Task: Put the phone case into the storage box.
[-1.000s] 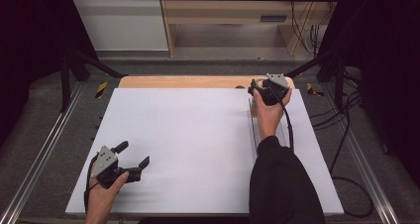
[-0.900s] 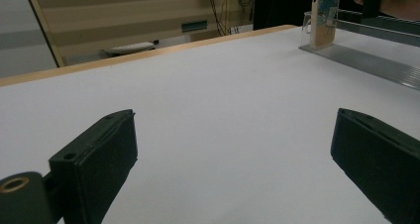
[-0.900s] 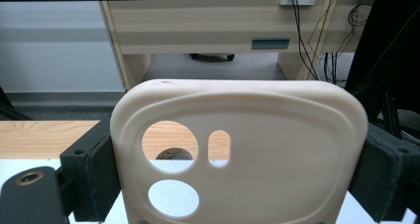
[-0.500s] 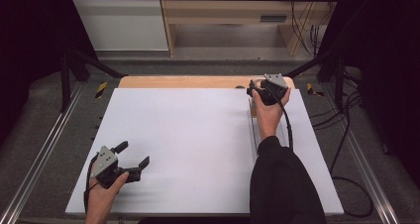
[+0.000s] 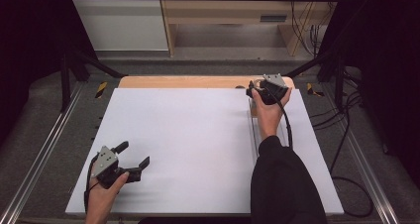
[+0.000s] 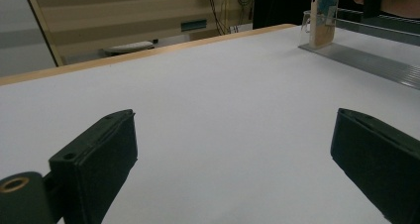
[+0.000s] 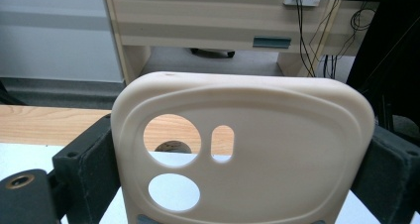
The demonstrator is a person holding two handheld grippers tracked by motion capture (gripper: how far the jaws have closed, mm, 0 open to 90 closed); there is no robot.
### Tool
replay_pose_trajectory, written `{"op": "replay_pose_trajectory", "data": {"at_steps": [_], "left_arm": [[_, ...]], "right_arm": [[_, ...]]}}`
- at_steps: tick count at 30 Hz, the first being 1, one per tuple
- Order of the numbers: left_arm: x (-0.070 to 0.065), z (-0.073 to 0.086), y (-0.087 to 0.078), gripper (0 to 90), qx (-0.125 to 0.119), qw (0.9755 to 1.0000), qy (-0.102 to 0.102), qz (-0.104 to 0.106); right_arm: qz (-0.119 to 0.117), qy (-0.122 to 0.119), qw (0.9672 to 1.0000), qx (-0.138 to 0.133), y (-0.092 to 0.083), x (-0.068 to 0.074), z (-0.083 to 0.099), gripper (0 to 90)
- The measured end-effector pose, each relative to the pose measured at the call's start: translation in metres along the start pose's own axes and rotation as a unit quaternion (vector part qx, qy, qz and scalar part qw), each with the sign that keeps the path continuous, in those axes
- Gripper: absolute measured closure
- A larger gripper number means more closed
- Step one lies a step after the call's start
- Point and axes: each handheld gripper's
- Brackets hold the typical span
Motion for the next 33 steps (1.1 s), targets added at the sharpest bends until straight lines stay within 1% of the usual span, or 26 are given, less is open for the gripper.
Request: {"op": "replay_pose_trajectory", "data": {"at_steps": [2,5,9,24,33], "left_arm": [[0.0,0.0,0.0,3.7,0.0,1.0,0.001,0.0],[0.0,0.0,0.0,3.6,0.0,1.0,0.001,0.001],[0.0,0.0,0.0,3.7,0.0,1.0,0.001,0.001],[-0.001,0.0,0.0,3.6,-0.001,1.0,0.002,0.002],[-0.001,0.0,0.0,3.7,-0.001,1.0,0.003,0.004]], "right_arm": [[-0.001,0.001,1.0,0.001,0.0,0.0,0.0,7.4],[-0.007,0.009,0.9999,0.011,0.001,-0.001,0.0,5.0],[-0.013,0.016,0.9997,0.016,0.001,-0.001,0.001,4.6],[-0.011,0.012,0.9998,0.012,-0.003,-0.002,-0.002,5.1],[-0.012,0.01,0.9998,0.012,-0.01,-0.004,-0.007,4.7]]}}
Point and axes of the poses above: each handheld gripper's, and its own axes: y roughly forward along the jaws, z roughly out of its underside, x roughly to its left, and after that the axes turned 2 degrees about x, right-handed
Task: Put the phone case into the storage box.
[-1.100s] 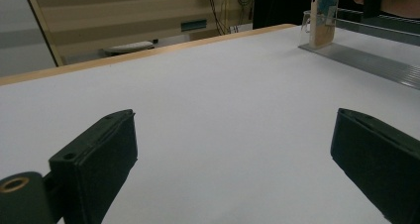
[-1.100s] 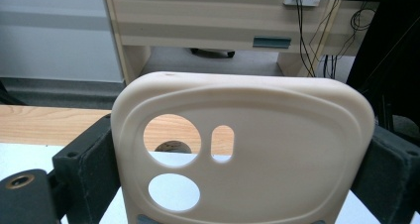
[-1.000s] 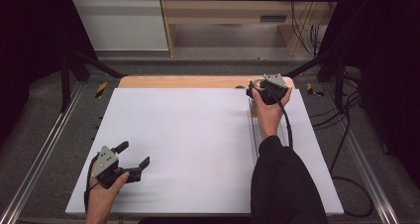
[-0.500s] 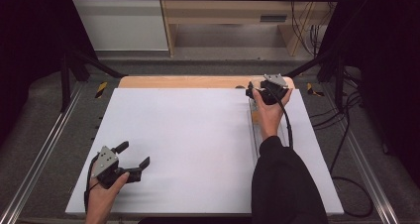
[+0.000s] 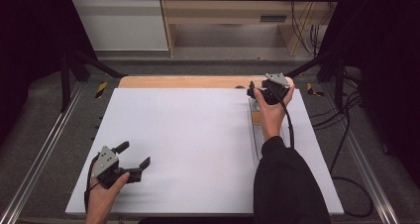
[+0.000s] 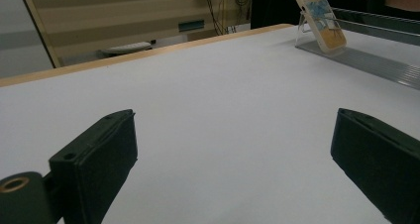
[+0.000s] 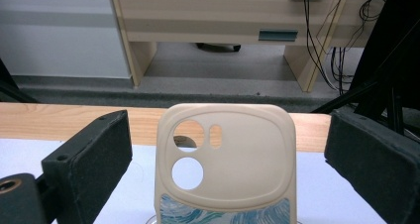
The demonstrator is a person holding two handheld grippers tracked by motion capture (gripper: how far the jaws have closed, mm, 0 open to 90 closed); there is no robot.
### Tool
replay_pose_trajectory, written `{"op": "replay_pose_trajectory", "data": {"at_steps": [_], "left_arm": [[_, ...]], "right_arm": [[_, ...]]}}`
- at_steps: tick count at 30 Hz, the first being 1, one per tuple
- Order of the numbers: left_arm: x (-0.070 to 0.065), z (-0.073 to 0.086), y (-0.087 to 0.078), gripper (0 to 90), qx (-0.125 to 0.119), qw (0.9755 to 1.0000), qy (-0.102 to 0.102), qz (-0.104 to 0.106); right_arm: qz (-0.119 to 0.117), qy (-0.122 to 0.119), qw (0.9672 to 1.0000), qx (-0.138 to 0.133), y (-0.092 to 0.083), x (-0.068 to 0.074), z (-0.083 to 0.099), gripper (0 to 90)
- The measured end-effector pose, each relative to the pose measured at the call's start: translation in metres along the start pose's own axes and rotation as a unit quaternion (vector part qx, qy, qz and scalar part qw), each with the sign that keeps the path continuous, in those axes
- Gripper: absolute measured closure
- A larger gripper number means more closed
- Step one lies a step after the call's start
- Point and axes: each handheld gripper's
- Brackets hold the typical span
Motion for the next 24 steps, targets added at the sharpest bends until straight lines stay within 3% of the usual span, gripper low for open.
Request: {"op": "replay_pose_trajectory", "data": {"at_steps": [11,24], "left_arm": [[0.0,0.0,0.0,3.6,-0.001,1.0,-0.001,0.0],[-0.001,0.0,-0.001,3.7,-0.001,1.0,-0.001,0.0]], "right_arm": [[-0.005,0.003,1.0,0.007,-0.005,-0.001,-0.002,5.2],[-0.029,0.003,0.9996,0.008,-0.018,-0.001,-0.008,5.5]]}}
Point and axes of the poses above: each handheld gripper's, and its own axes: y roughly forward along the jaws, z roughly out of its underside, x roughly to its left, and after that the axes turned 2 degrees about x, right-handed
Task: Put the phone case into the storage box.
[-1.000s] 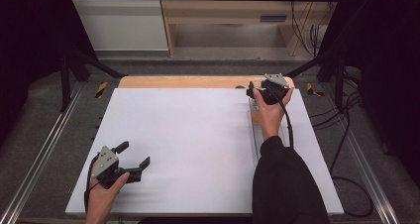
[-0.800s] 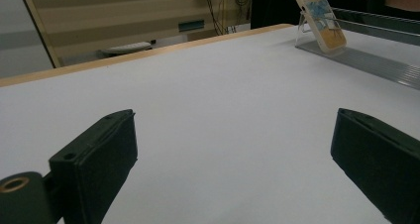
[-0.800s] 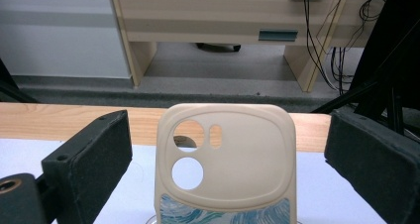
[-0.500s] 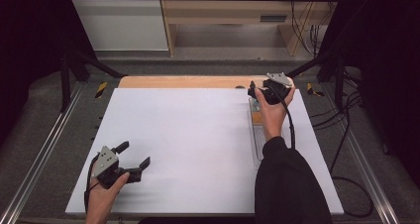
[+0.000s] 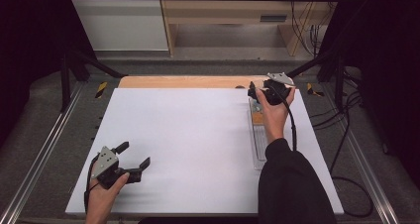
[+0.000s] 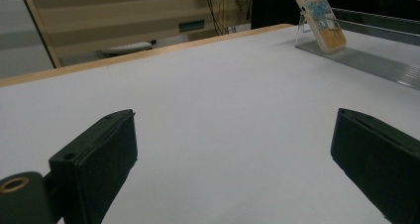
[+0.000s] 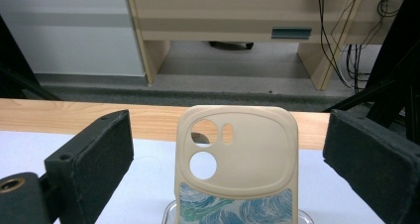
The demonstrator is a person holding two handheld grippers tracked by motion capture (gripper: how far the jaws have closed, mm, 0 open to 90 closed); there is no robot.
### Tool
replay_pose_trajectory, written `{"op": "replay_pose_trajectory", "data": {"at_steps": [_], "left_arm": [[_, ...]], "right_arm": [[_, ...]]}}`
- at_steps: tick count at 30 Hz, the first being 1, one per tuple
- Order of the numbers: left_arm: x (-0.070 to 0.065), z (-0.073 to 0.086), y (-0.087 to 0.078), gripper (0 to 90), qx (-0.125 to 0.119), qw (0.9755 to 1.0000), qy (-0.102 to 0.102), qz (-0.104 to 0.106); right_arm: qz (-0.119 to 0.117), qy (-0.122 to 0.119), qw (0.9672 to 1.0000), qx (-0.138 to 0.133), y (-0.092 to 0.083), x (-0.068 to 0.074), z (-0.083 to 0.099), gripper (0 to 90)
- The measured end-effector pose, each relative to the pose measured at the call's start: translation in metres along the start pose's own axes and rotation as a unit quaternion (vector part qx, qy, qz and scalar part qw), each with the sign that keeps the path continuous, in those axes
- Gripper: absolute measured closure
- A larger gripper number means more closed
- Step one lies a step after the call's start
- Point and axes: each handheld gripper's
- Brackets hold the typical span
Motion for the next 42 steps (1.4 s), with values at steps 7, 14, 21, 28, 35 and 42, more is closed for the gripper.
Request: {"op": "replay_pose_trajectory", "data": {"at_steps": [7,14,21,28,35,42], "left_arm": [[-0.001,0.0,0.0,3.6,0.0,1.0,0.002,0.0],[-0.001,0.0,0.0,3.6,0.001,1.0,0.004,0.001],[-0.002,0.0,0.0,3.6,0.002,1.0,0.005,0.0],[-0.001,0.0,0.0,3.7,0.002,1.0,0.005,-0.001],[-0.001,-0.001,0.0,3.6,0.001,1.0,0.006,-0.001],[0.0,0.0,0.0,3.6,0.001,1.0,0.004,-0.003]], "right_arm": [[-0.008,-0.002,1.0,-0.002,-0.009,-0.002,-0.004,5.7],[-0.014,-0.004,0.9999,-0.006,-0.019,-0.005,-0.008,6.1],[-0.021,-0.005,0.9997,-0.004,-0.023,-0.006,-0.01,5.7],[-0.025,0.001,0.9997,-0.002,-0.023,-0.008,-0.01,5.8],[-0.03,-0.006,0.9995,0.0,-0.026,-0.007,-0.011,5.8],[-0.036,-0.006,0.9993,-0.002,-0.027,-0.006,-0.013,5.9]]}}
Point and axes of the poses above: each handheld gripper's, and its own axes: y roughly forward along the jaws, z roughly out of its underside, x roughly to its left, and after that the axes turned 2 degrees about x, right-handed
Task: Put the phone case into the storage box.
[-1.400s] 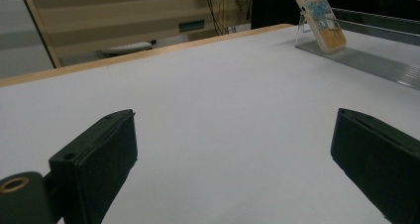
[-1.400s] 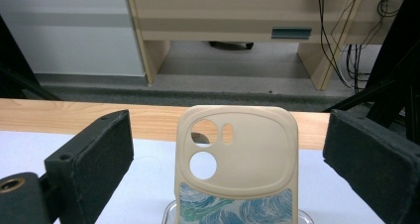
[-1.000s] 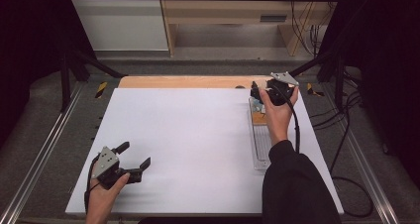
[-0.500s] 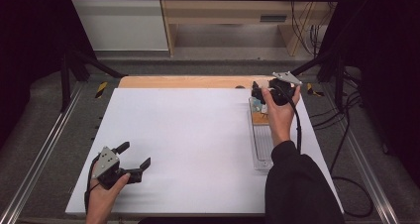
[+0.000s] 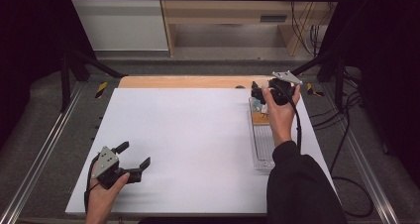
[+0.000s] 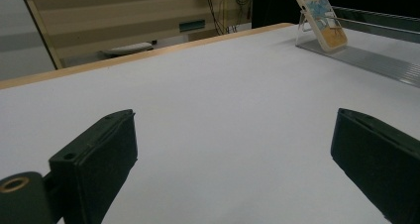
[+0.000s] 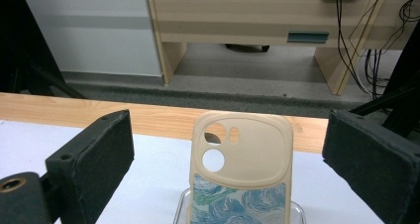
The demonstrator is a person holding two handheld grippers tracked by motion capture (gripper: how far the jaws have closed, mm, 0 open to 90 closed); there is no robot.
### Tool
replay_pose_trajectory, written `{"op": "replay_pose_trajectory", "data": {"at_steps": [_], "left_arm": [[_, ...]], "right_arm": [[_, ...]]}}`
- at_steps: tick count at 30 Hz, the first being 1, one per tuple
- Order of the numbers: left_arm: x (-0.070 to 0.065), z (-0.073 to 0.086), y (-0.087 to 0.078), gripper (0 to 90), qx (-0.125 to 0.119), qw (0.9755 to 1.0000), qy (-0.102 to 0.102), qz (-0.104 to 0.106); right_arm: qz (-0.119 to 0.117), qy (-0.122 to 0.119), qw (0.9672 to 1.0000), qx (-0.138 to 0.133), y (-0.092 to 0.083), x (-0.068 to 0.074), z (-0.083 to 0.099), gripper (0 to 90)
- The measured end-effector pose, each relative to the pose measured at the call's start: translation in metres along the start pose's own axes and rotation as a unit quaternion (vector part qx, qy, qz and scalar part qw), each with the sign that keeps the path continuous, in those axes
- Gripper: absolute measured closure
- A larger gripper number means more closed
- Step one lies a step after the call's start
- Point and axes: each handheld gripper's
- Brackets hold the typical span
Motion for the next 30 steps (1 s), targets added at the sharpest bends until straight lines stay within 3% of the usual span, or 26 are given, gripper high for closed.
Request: {"op": "replay_pose_trajectory", "data": {"at_steps": [13,30], "left_arm": [[0.0,0.0,0.0,3.6,-0.001,1.0,-0.001,-0.001],[0.0,0.0,0.0,3.6,0.001,1.0,-0.001,0.0]], "right_arm": [[-0.011,0.001,0.9999,0.001,-0.003,0.003,-0.001,5.8],[-0.015,-0.014,0.9998,-0.002,-0.01,0.006,0.0,6.5]]}}
Point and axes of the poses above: each handheld gripper's, and its own axes: y roughly forward along the jaws, z roughly out of its underside, x roughly to its left, and after that the axes turned 2 degrees about x, right-handed
